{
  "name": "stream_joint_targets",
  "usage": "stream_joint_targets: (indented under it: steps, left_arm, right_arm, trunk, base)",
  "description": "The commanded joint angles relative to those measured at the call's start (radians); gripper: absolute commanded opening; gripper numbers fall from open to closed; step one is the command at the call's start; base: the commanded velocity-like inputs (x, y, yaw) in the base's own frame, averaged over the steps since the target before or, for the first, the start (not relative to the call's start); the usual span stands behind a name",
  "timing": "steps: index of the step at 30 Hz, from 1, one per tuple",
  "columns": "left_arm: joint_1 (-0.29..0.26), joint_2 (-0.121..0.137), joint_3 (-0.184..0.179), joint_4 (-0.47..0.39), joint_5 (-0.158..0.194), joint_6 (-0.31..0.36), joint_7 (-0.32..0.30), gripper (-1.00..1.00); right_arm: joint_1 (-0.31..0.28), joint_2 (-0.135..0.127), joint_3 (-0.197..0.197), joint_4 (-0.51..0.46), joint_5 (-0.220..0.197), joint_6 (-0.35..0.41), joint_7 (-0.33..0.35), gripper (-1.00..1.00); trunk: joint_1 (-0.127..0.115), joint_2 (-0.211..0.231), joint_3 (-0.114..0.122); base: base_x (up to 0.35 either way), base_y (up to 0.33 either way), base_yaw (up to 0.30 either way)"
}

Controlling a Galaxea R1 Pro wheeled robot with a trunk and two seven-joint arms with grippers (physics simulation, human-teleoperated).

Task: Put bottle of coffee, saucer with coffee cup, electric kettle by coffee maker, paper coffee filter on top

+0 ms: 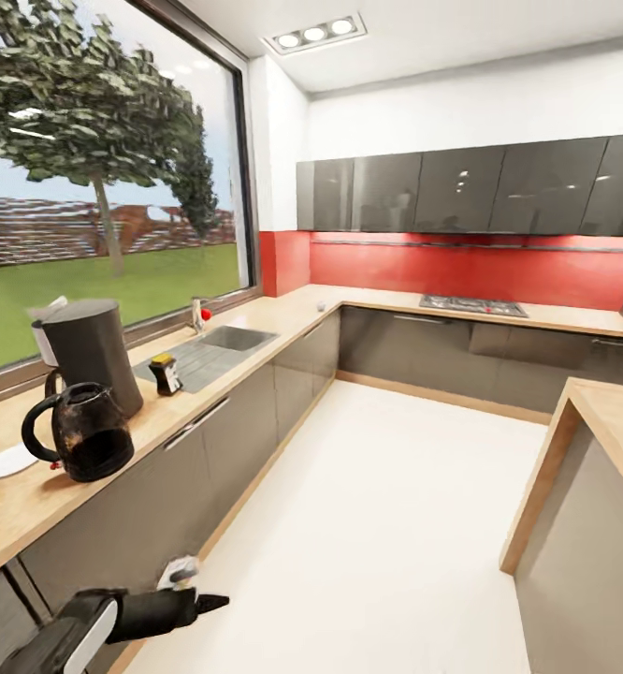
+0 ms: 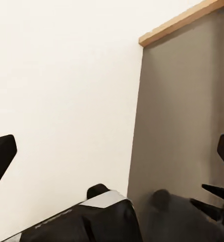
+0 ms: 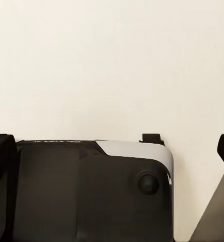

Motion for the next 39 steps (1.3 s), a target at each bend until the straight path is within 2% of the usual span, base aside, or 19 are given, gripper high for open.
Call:
stream_joint_targets:
  steps: [1,4,7,10,12,13,15,20,23,25,31,39]
  left_arm:
    - [0.014,0.002,-0.015,0.021,0.008,-0.04,0.005,1.0]
    - [0.037,0.004,-0.031,0.121,-0.03,-0.185,0.029,1.0]
    - [0.043,0.001,-0.031,0.266,-0.08,-0.347,0.095,1.0]
    - [0.045,-0.005,-0.03,0.399,-0.098,-0.534,0.203,1.0]
    - [0.045,-0.012,-0.029,0.449,-0.101,-0.614,0.266,1.0]
    - [0.045,-0.018,-0.029,0.484,-0.102,-0.668,0.332,1.0]
    - [0.047,-0.03,-0.029,0.512,-0.103,-0.712,0.437,1.0]
    - [0.085,-0.06,-0.03,0.526,-0.106,-0.736,0.631,1.0]
    - [0.1,-0.072,-0.031,0.527,-0.107,-0.738,0.679,1.0]
    - [0.105,-0.074,-0.032,0.527,-0.109,-0.738,0.688,1.0]
    - [0.117,-0.081,-0.031,0.528,-0.146,-0.74,0.697,1.0]
    - [0.118,-0.083,-0.031,0.528,-0.151,-0.74,0.698,1.0]
  right_arm:
    - [-0.001,0.0,0.007,0.001,-0.011,-0.003,0.005,1.0]
    - [-0.001,0.0,0.007,0.001,-0.011,-0.003,0.005,1.0]
    - [-0.001,0.002,0.007,0.002,-0.011,-0.003,0.005,1.0]
    - [-0.001,0.004,0.007,0.003,-0.011,-0.003,0.004,1.0]
    - [-0.001,0.003,0.007,0.004,-0.011,-0.003,0.004,1.0]
    - [-0.001,0.003,0.007,0.004,-0.013,-0.003,0.003,1.0]
    - [-0.001,0.004,0.007,0.005,-0.036,-0.003,0.003,1.0]
    - [-0.001,0.004,0.01,0.007,-0.128,-0.003,-0.005,1.0]
    - [-0.001,0.005,0.011,0.006,-0.15,-0.002,-0.042,1.0]
    - [-0.001,0.005,0.011,0.006,-0.154,-0.002,-0.054,1.0]
    - [0.0,0.004,0.011,0.006,-0.158,-0.001,-0.065,1.0]
    - [-0.001,0.006,0.013,0.005,-0.154,-0.001,-0.066,1.0]
  trunk:
    - [0.0,-0.001,0.0]
    - [0.0,-0.001,0.0]
    - [0.0,-0.001,0.0]
    - [0.0,-0.001,0.0]
    - [0.0,-0.001,0.0]
    - [0.0,-0.001,0.0]
    - [0.0,-0.001,0.0]
    - [0.0,-0.001,0.0]
    - [0.0,-0.001,0.0]
    - [0.0,-0.001,0.0]
    - [0.0,-0.001,0.0]
    - [0.0,-0.001,0.0]
  base:
    - [0.0,0.0,-0.295]
    - [0.0,0.0,-0.295]
    - [0.0,0.0,-0.295]
    - [0.0,0.0,-0.295]
    - [0.0,0.0,-0.295]
    - [0.0,0.0,-0.295]
    - [0.0,0.0,-0.295]
    - [0.0,0.0,-0.295]
    - [0.0,0.0,-0.295]
    - [0.0,0.0,-0.295]
    - [0.0,0.0,-0.295]
    - [0.0,0.0,-0.294]
